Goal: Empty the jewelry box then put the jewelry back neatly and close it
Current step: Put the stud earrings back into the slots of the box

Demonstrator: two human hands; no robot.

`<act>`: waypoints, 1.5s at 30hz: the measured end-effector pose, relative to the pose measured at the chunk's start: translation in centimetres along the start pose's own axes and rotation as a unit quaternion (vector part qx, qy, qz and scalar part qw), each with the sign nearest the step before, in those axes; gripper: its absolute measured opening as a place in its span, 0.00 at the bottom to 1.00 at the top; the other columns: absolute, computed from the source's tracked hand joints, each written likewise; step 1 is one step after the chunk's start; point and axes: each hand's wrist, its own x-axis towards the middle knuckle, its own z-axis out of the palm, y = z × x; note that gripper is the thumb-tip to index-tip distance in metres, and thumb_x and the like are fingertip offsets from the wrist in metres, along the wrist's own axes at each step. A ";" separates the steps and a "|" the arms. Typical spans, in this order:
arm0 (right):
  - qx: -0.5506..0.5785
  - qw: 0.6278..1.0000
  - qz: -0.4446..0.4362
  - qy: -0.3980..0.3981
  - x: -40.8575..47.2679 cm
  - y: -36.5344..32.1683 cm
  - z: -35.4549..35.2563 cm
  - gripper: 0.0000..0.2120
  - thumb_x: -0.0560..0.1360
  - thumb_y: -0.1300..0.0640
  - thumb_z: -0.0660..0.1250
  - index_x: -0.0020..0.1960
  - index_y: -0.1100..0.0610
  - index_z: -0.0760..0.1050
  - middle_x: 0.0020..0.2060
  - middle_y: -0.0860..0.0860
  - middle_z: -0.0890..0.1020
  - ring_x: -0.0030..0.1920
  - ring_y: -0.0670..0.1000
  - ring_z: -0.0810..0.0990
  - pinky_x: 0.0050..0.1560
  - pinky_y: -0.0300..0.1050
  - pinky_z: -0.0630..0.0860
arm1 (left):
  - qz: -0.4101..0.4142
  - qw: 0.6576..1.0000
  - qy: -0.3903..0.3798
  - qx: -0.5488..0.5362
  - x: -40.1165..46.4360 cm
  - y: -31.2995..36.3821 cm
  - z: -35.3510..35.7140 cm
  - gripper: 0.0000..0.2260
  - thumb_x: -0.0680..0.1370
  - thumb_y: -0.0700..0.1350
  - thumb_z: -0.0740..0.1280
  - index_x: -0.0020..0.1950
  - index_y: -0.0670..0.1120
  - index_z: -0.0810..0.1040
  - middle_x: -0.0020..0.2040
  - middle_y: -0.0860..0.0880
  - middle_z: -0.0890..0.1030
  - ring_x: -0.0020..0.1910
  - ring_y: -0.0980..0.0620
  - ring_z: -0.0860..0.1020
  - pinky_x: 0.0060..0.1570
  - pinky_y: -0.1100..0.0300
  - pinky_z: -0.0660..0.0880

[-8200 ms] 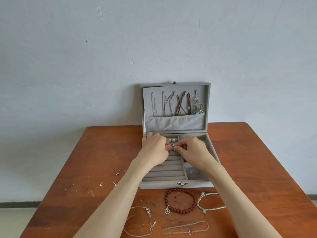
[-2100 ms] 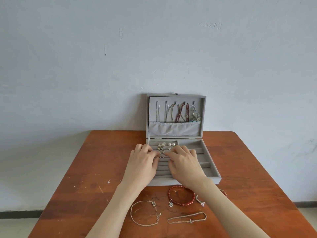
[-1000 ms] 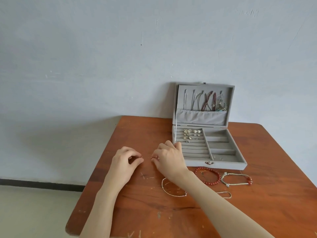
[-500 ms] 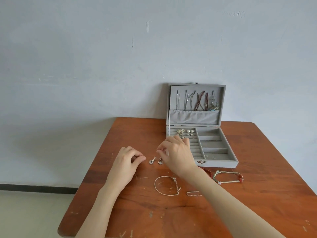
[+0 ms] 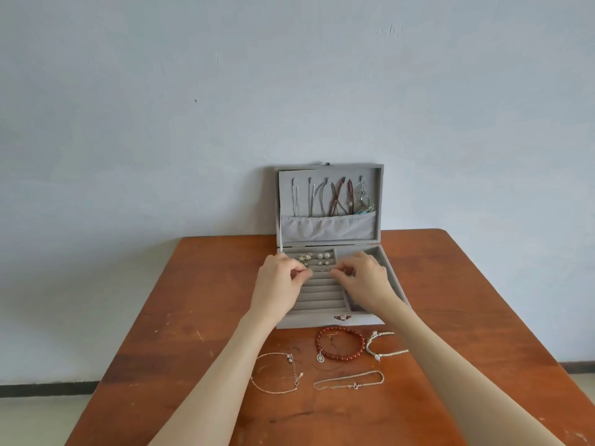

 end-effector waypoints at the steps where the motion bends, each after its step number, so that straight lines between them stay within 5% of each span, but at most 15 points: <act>1: -0.006 1.000 0.001 -0.013 0.2 0.1 0.0 0.07 0.74 0.52 0.66 0.44 0.54 0.80 0.42 0.49 0.73 0.49 0.52 0.73 0.54 0.52 0.70 | -0.002 1.000 -0.006 0.013 0.4 0.1 0.3 0.09 0.75 0.50 0.68 0.46 0.46 0.83 0.42 0.51 0.74 0.48 0.49 0.72 0.48 0.57 0.67; 10: -0.037 0.994 0.002 -0.100 1.6 -0.1 -0.6 0.06 0.75 0.49 0.64 0.44 0.49 0.78 0.44 0.48 0.70 0.56 0.53 0.71 0.58 0.52 0.63 | 0.014 0.989 -0.069 0.129 1.5 1.2 1.5 0.12 0.77 0.55 0.61 0.52 0.51 0.81 0.51 0.52 0.76 0.57 0.50 0.67 0.47 0.58 0.54; 20: -0.102 0.990 -0.001 -0.100 1.9 -0.4 -0.7 0.10 0.76 0.49 0.62 0.50 0.52 0.78 0.52 0.51 0.73 0.60 0.53 0.69 0.59 0.52 0.61 | 0.007 0.992 -0.062 0.106 1.6 1.4 1.7 0.11 0.74 0.57 0.65 0.48 0.51 0.80 0.40 0.57 0.66 0.54 0.52 0.67 0.48 0.58 0.56; 29: -0.059 0.997 -0.026 -0.037 1.1 0.1 -0.4 0.08 0.75 0.55 0.61 0.48 0.51 0.79 0.42 0.47 0.69 0.55 0.52 0.71 0.52 0.48 0.61 | 0.026 0.991 -0.075 0.112 1.0 1.2 1.2 0.10 0.78 0.52 0.62 0.54 0.53 0.80 0.50 0.54 0.74 0.57 0.51 0.66 0.48 0.58 0.55; 35: -0.110 0.985 -0.122 0.052 -0.6 0.5 -0.7 0.12 0.74 0.58 0.60 0.49 0.51 0.82 0.43 0.50 0.75 0.50 0.55 0.73 0.52 0.50 0.64 | 0.068 0.987 -0.062 0.129 -0.4 0.5 0.8 0.12 0.80 0.46 0.58 0.58 0.57 0.78 0.46 0.56 0.68 0.56 0.51 0.65 0.49 0.59 0.55; 41: -0.174 0.973 -0.146 0.037 -1.1 0.5 -0.3 0.14 0.67 0.58 0.59 0.41 0.51 0.83 0.38 0.52 0.77 0.43 0.58 0.77 0.42 0.48 0.62 | 0.119 0.971 -0.066 0.195 -0.6 0.6 0.5 0.17 0.78 0.42 0.56 0.63 0.57 0.75 0.53 0.52 0.72 0.57 0.49 0.65 0.50 0.58 0.56; 45: -0.209 0.969 -0.133 -0.014 -1.3 0.0 -0.6 0.15 0.76 0.57 0.56 0.56 0.52 0.79 0.52 0.52 0.75 0.57 0.55 0.70 0.52 0.49 0.61 | 0.136 0.959 -0.089 0.231 -0.6 0.8 0.0 0.18 0.79 0.42 0.55 0.67 0.57 0.71 0.58 0.51 0.70 0.59 0.49 0.63 0.54 0.58 0.59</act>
